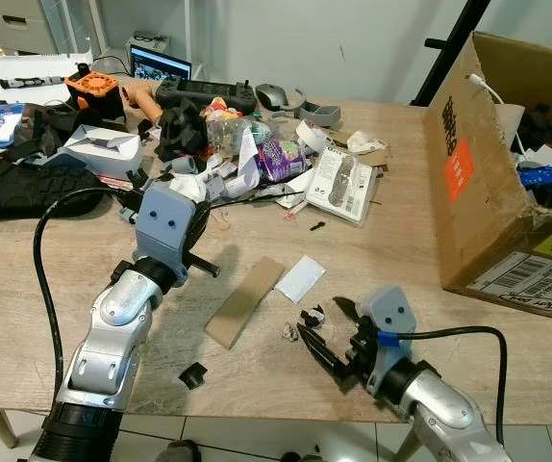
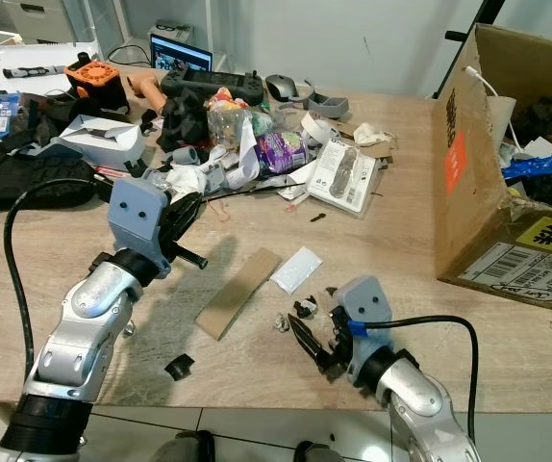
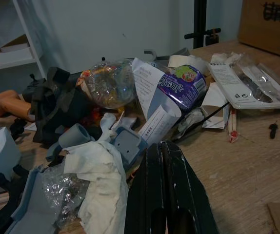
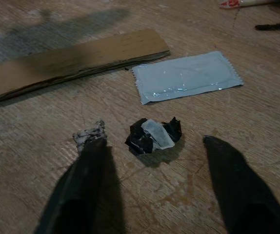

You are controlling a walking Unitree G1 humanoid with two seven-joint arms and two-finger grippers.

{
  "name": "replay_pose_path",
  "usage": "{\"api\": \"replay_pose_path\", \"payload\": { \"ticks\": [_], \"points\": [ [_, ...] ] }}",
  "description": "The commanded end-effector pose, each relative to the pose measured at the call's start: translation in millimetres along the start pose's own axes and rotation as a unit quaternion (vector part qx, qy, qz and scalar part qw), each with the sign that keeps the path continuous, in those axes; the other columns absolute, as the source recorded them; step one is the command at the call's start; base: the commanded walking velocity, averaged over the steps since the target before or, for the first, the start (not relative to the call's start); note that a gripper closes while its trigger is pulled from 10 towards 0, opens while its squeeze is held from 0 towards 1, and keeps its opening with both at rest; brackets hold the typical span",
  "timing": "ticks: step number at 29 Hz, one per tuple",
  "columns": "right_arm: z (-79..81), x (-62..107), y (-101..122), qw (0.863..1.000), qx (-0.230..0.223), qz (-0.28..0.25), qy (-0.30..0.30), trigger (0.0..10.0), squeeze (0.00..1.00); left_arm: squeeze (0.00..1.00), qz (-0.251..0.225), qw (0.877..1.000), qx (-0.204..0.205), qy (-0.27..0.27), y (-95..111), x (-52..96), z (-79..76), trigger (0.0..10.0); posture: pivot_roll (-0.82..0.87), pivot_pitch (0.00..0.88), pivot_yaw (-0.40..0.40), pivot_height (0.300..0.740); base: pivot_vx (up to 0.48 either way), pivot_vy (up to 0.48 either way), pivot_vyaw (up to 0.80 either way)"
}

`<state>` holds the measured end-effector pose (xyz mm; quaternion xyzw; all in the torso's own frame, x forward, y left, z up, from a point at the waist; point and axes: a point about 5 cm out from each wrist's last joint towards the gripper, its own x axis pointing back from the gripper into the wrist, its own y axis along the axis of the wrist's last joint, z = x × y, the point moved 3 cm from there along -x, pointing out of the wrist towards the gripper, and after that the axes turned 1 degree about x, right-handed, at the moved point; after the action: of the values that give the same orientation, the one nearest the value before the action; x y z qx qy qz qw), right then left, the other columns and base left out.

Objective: Picking trash to rubbish bin

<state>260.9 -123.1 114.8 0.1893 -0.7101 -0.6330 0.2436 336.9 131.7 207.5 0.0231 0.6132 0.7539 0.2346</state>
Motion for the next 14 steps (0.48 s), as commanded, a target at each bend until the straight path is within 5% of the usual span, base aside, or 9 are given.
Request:
{"api": "replay_pose_path", "payload": {
  "ticks": [1,14],
  "points": [
    [4.5,2.0,-7.0,1.0,-0.013,0.013,0.009,0.0,0.0,0.0,0.006,1.0,0.007,-0.003,-2.3,1.9,-2.7,10.0,0.02,0.235,-0.065,0.74,0.0,0.0,0.0],
    [-6.2,-4.0,2.9,1.0,-0.01,-0.009,-0.001,0.0,0.0,0.0,0.005,1.0,0.006,-0.003,-2.7,1.4,-3.1,10.0,0.02,0.222,-0.063,0.74,0.0,0.0,0.0]
  ]
}}
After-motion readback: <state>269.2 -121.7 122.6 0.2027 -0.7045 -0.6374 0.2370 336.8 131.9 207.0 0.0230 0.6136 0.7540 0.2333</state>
